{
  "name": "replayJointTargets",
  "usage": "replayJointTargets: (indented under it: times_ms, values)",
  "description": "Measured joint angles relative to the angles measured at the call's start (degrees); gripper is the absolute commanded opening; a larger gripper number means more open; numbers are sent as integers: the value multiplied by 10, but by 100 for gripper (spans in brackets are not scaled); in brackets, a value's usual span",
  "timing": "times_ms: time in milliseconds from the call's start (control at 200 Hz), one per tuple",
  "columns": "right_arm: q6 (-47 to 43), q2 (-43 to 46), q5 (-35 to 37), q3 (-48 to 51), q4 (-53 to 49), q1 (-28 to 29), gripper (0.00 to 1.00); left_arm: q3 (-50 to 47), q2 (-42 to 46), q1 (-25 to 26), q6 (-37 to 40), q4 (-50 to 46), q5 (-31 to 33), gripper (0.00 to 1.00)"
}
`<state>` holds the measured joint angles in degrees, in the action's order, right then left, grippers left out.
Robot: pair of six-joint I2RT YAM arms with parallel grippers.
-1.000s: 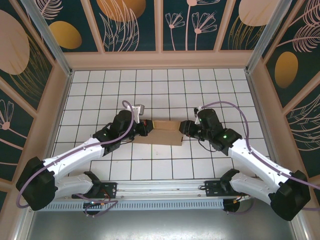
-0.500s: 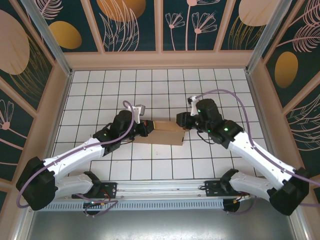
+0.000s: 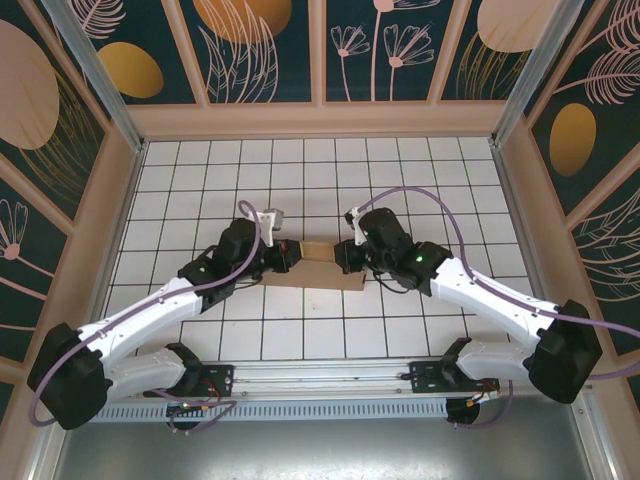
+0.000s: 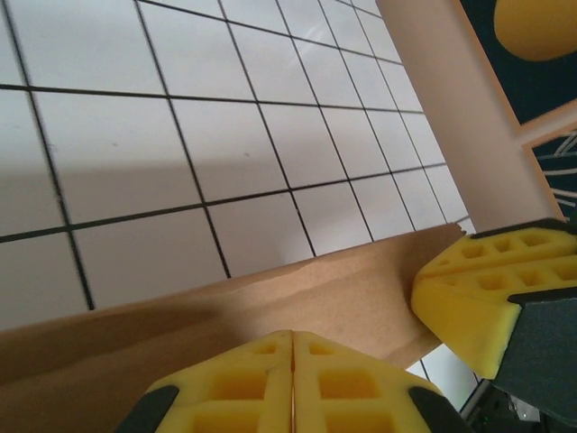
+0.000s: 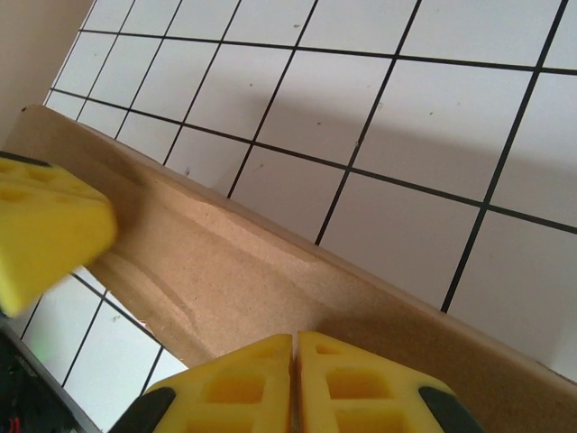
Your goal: Fold the paper box
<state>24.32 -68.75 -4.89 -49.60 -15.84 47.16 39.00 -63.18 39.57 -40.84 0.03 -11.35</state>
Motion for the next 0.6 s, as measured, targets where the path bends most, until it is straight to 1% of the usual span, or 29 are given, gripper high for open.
replayJointTargets:
  times_ms: [70,120,200,250,355,455,515,600]
  values:
    - [0,0,7,2,5,0,11,3,21,-21,2,-24,6,14]
    - [0,0,9,3,7,0,11,5,38,-37,3,-40,15,13]
    - [0,-1,12,3,9,1,11,8,67,-62,3,-61,30,7]
    - [0,-1,15,3,10,1,11,8,89,-82,-1,-75,43,0]
    - [0,-3,19,3,14,1,11,8,125,-130,-3,-99,64,0]
    - [0,-4,19,3,16,2,11,3,141,-170,-8,-111,75,0]
    - [1,-4,19,3,17,2,11,-5,141,-183,-11,-110,74,0]
    - [2,-4,19,6,22,2,11,-23,136,-187,-20,-110,68,0]
